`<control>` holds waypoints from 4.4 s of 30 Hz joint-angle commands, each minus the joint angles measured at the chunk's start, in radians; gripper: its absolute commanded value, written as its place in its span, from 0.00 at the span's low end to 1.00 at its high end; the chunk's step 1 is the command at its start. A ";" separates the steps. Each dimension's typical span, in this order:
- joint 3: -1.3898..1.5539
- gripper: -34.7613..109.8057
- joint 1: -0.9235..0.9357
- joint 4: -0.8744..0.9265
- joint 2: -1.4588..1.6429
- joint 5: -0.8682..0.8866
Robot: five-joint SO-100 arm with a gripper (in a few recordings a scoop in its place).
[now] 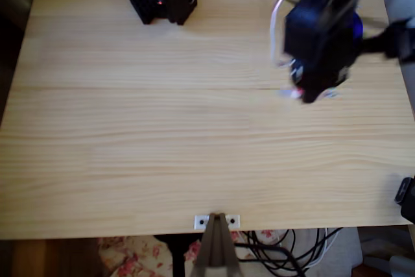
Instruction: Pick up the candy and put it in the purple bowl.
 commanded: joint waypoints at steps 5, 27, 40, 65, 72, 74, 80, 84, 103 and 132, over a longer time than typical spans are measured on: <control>-0.106 0.25 -0.301 0.005 0.232 0.184; 0.144 0.26 -0.561 -0.244 0.212 0.357; 0.247 0.36 -0.541 -0.295 0.272 0.356; 0.236 0.25 0.393 -0.009 0.523 0.591; 0.690 0.23 0.729 -0.304 0.784 0.621; 0.776 0.23 0.798 -0.334 0.830 0.627; 1.028 0.23 0.907 -0.360 1.019 0.637; 1.216 0.23 0.911 -0.353 1.216 0.644; 1.687 0.23 0.994 -0.241 1.882 0.612; 1.746 0.23 0.963 -0.262 1.882 0.541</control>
